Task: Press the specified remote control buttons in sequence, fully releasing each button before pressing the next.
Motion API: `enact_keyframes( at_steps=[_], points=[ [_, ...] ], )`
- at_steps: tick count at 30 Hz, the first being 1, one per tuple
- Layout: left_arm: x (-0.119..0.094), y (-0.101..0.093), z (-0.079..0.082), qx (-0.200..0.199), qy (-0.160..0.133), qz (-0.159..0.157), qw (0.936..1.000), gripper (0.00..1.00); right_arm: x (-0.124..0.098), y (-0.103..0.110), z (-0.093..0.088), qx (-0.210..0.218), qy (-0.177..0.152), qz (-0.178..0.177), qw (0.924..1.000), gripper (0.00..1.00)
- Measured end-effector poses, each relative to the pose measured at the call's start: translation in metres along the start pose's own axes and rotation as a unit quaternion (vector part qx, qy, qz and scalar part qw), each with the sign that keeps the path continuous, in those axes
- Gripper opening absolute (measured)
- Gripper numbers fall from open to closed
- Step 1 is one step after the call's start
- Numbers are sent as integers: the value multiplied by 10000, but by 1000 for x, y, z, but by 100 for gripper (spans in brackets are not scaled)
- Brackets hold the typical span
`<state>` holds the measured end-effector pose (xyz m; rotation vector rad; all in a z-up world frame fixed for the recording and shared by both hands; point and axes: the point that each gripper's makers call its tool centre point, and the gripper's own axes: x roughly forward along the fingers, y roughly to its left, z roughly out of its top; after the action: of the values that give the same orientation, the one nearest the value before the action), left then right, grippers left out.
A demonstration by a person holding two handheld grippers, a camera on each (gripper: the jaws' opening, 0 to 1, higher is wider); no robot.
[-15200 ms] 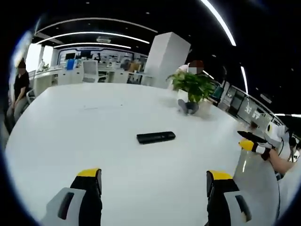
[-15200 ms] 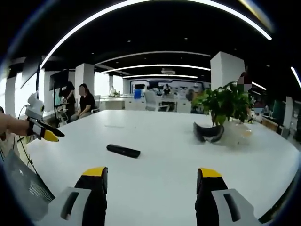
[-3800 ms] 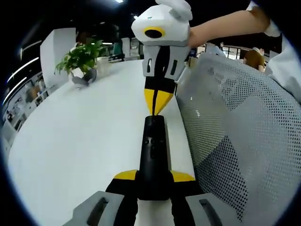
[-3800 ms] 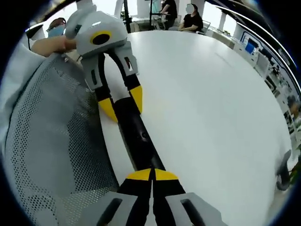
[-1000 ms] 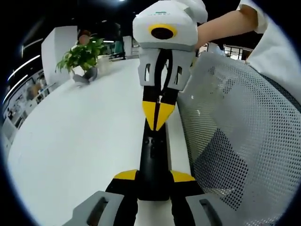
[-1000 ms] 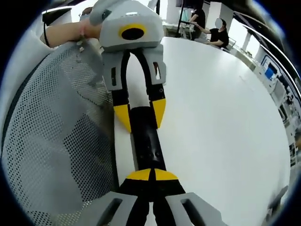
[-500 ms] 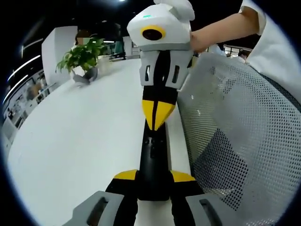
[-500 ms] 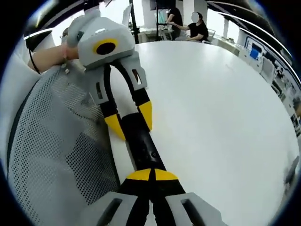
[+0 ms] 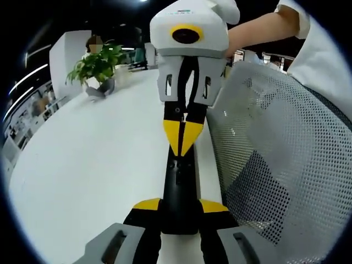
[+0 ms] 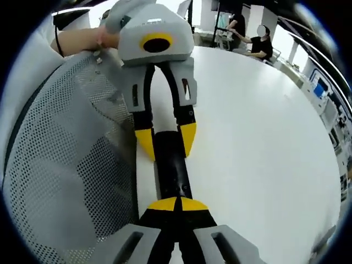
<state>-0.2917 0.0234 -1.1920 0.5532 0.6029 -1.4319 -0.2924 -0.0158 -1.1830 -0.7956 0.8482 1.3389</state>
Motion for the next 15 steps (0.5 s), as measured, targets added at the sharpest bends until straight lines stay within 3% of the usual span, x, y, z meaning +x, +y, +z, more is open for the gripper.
enact_keyframes(
  at_steps=[1,6,15],
  points=[
    [0,0,0,0,0,0,10000,25,0,-1,0,-216,106,-30,9997,0],
    [0,0,0,4,-3,-3,10000,25,1,0,-1,-450,290,-88,9985,0],
    [0,0,0,7,-6,-9,10000,25,1,-2,-2,-294,261,-12,9992,0]
  ],
)
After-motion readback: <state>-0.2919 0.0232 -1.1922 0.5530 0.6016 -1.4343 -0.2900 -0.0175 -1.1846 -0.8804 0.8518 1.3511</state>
